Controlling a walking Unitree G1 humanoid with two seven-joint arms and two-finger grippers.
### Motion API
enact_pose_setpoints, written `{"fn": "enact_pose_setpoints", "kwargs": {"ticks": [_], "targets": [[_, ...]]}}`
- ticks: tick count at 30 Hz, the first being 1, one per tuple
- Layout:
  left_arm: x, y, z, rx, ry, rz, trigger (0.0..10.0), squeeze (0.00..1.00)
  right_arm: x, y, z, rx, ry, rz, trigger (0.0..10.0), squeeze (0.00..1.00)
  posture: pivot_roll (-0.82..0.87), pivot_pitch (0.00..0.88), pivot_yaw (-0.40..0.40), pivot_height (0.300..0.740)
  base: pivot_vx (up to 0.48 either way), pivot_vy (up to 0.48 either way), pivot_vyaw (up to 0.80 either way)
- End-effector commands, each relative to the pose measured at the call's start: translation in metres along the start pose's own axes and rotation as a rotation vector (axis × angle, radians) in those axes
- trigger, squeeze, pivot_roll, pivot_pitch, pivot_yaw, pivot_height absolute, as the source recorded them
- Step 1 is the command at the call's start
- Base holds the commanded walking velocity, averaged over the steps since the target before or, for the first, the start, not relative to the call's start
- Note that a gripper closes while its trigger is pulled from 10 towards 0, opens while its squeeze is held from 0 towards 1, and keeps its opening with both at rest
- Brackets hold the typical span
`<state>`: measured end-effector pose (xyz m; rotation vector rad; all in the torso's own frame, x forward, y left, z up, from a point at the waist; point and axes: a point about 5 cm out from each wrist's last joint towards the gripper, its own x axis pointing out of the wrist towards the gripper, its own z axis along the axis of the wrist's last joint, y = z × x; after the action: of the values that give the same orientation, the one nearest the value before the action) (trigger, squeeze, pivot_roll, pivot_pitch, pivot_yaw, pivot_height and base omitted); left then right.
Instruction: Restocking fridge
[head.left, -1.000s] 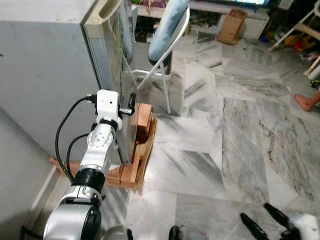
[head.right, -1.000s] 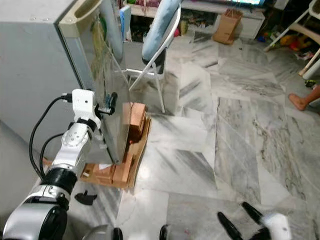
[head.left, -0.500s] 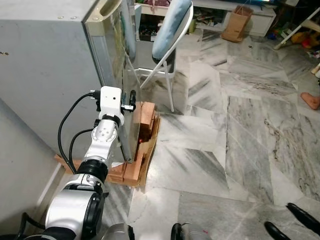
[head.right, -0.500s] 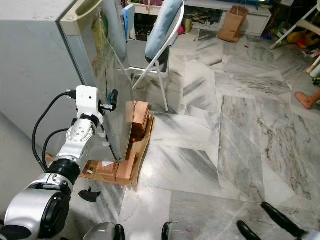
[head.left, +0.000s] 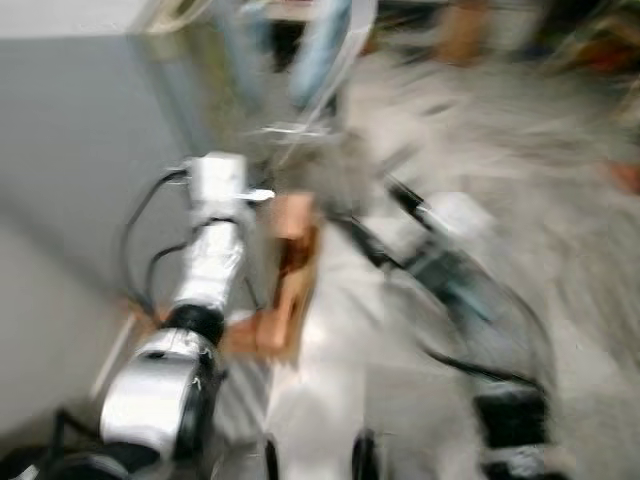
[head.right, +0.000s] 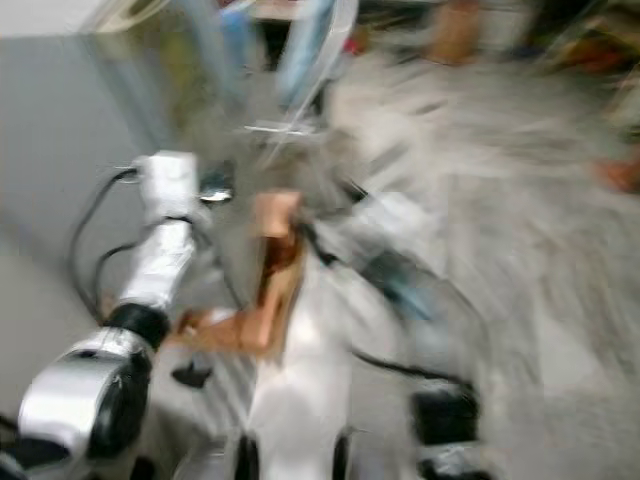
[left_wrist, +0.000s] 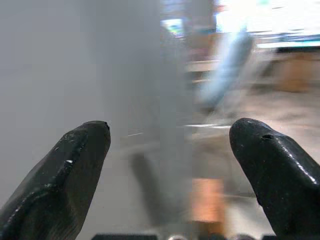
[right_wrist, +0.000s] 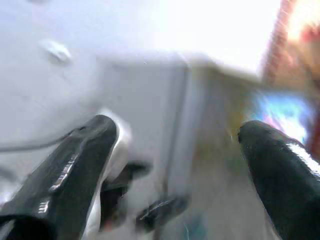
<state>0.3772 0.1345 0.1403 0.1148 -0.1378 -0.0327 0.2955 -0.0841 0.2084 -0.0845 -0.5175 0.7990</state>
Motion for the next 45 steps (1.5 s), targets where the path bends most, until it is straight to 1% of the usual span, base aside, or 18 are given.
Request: {"fn": "enact_pose_setpoints", "kwargs": {"ticks": [1,3,5,7,12,14,19,20,23,26,27,28,30,33,34,35,39,45], "targets": [[-0.001,0.012,-0.003,0.001,0.012,0.039,10.0,0.0,-0.02,-0.005,-0.018,0.03,0.09,-0.047,10.0,0.0,-0.01,0.084,-0.007,0.74,0.0,0.0,0.0],[-0.002,0.012,-0.003,-0.002,0.011,0.026,10.0,0.0,-0.019,-0.001,-0.016,0.034,0.073,0.0,10.0,0.0,-0.01,0.083,-0.012,0.74,0.0,0.0,0.0],[-0.002,0.012,-0.004,0.001,0.008,0.022,10.0,0.0,-0.02,-0.001,-0.016,0.017,0.091,0.006,10.0,0.0,-0.01,0.083,-0.016,0.74,0.0,0.0,0.0],[-0.002,0.013,-0.005,-0.003,0.013,0.018,10.0,0.0,-0.026,-0.002,-0.016,0.016,0.162,-0.021,10.0,0.0,-0.01,0.084,-0.02,0.74,0.0,0.0,0.0],[-0.002,0.011,-0.004,-0.007,0.011,0.015,10.0,0.0,-0.037,-0.002,-0.016,-0.013,0.221,-0.059,10.0,0.0,-0.01,0.085,-0.027,0.74,0.0,0.0,0.0],[-0.002,0.01,-0.005,-0.007,0.009,0.012,10.0,0.0,-0.042,-0.003,-0.018,-0.02,0.237,-0.094,10.0,0.0,-0.01,0.084,-0.028,0.74,0.0,0.0,0.0],[-0.004,0.009,-0.006,-0.016,0.003,0.008,10.0,0.0,-0.063,0.004,-0.031,0.014,0.319,-0.206,10.0,0.0,0.0,0.079,-0.029,0.74,0.0,0.0,0.0],[-0.007,0.009,-0.008,-0.016,0.001,0.003,10.0,0.0,-0.07,0.008,-0.034,0.013,0.347,-0.254,10.0,0.0,0.01,0.079,-0.02,0.74,0.0,0.0,0.0],[-0.015,0.01,-0.012,-0.02,-0.011,-0.031,10.0,0.0,-0.075,0.013,-0.04,-0.008,0.37,-0.316,10.0,0.0,0.02,0.075,-0.01,0.74,0.0,0.0,0.0],[-0.023,0.012,-0.015,-0.003,-0.031,-0.05,10.0,0.0,-0.072,0.012,-0.044,0.027,0.369,-0.366,10.0,0.0,0.02,0.075,-0.009,0.74,0.0,0.0,0.0],[-0.027,0.013,-0.016,0.001,-0.036,-0.054,10.0,0.0,-0.068,0.01,-0.044,0.015,0.362,-0.374,10.0,0.0,0.03,0.074,-0.011,0.74,0.0,0.0,0.0],[-0.032,0.015,-0.017,0.006,-0.043,-0.053,10.0,0.0,-0.065,0.007,-0.045,0.007,0.358,-0.393,10.0,0.0,0.05,0.073,-0.017,0.74,0.0,0.0,0.0],[-0.039,0.02,-0.017,0.013,-0.064,-0.033,10.0,0.0,-0.058,-0.003,-0.049,0.038,0.366,-0.462,10.0,0.0,0.07,0.068,-0.031,0.74,0.0,0.0,0.0],[-0.048,0.027,-0.017,0.009,-0.075,0.024,10.0,0.0,-0.055,-0.017,-0.05,0.008,0.369,-0.559,10.0,0.0,0.08,0.06,-0.041,0.74,0.0,0.0,0.0],[-0.048,0.027,-0.017,0.009,-0.075,0.024,10.0,0.0,-0.055,-0.017,-0.05,0.008,0.369,-0.559,10.0,0.0,0.08,0.06,-0.041,0.74,0.0,0.0,0.0],[-0.056,0.029,-0.019,-0.001,-0.068,0.049,10.0,0.0,-0.051,-0.021,-0.053,0.006,0.375,-0.61,10.0,0.0,0.09,0.053,-0.045,0.74,0.0,0.0,0.0],[-0.066,0.029,-0.023,-0.017,-0.048,0.077,10.0,0.0,-0.033,-0.024,-0.055,0.022,0.35,-0.614,10.0,0.0,0.1,0.045,-0.054,0.74,0.0,0.0,0.0],[-0.075,0.032,-0.026,-0.021,-0.027,0.093,10.0,0.0,-0.029,-0.023,-0.067,0.08,0.387,-0.624,10.0,0.0,0.11,0.047,-0.06,0.74,0.0,0.0,0.0]]}}
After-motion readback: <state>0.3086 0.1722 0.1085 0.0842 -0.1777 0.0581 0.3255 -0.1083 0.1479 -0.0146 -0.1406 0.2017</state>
